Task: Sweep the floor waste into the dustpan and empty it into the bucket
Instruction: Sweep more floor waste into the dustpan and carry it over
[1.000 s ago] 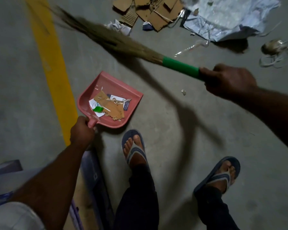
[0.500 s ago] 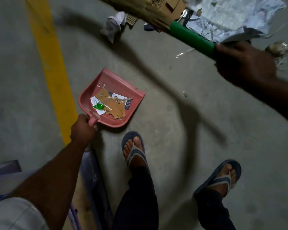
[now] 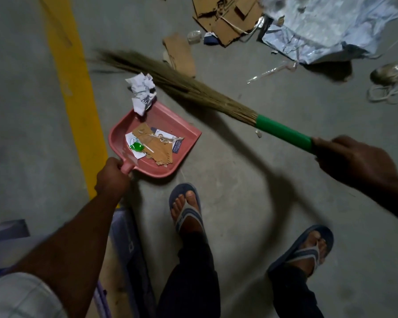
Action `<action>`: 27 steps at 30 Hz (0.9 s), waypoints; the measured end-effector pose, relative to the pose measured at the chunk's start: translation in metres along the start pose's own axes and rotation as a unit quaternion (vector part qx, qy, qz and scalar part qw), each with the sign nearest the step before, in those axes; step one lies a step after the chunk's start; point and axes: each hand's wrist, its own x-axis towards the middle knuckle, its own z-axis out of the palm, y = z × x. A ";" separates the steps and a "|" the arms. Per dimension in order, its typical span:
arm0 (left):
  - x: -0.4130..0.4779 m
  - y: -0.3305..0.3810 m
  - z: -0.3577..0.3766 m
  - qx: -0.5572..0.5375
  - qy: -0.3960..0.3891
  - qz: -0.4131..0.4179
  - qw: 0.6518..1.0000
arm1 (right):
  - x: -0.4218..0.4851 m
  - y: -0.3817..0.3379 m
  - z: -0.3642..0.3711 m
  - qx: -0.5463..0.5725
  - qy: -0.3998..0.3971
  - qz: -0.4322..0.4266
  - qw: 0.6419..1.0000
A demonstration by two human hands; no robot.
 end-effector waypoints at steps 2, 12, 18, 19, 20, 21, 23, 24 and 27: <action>0.003 -0.002 0.001 -0.003 0.001 0.000 1.000 | -0.034 0.031 0.007 -0.023 0.025 0.030 0.999; -0.004 -0.009 -0.004 -0.001 0.001 0.021 1.000 | 0.055 -0.011 -0.018 0.031 0.040 0.083 0.995; 0.003 -0.001 -0.006 0.004 0.004 0.048 0.999 | 0.030 -0.016 0.024 0.069 -0.019 0.087 0.994; 0.004 0.002 -0.004 0.003 0.004 0.054 0.999 | 0.016 -0.019 0.035 0.082 -0.022 0.079 0.993; 0.005 0.005 -0.003 0.003 0.003 0.059 0.998 | 0.002 -0.023 0.043 0.093 -0.024 0.068 0.993; 0.006 0.009 -0.002 0.003 0.004 0.062 0.998 | -0.012 -0.025 0.053 0.103 -0.025 0.057 0.993; 0.006 0.016 0.002 0.002 0.005 0.066 0.998 | -0.035 -0.026 0.066 0.118 -0.030 0.032 0.992; 0.005 0.018 0.003 0.000 0.003 0.066 0.998 | -0.046 -0.027 0.069 0.124 -0.027 0.022 0.992; -0.001 0.015 0.008 -0.003 -0.009 0.062 0.998 | -0.073 -0.020 0.076 0.140 -0.001 0.039 0.989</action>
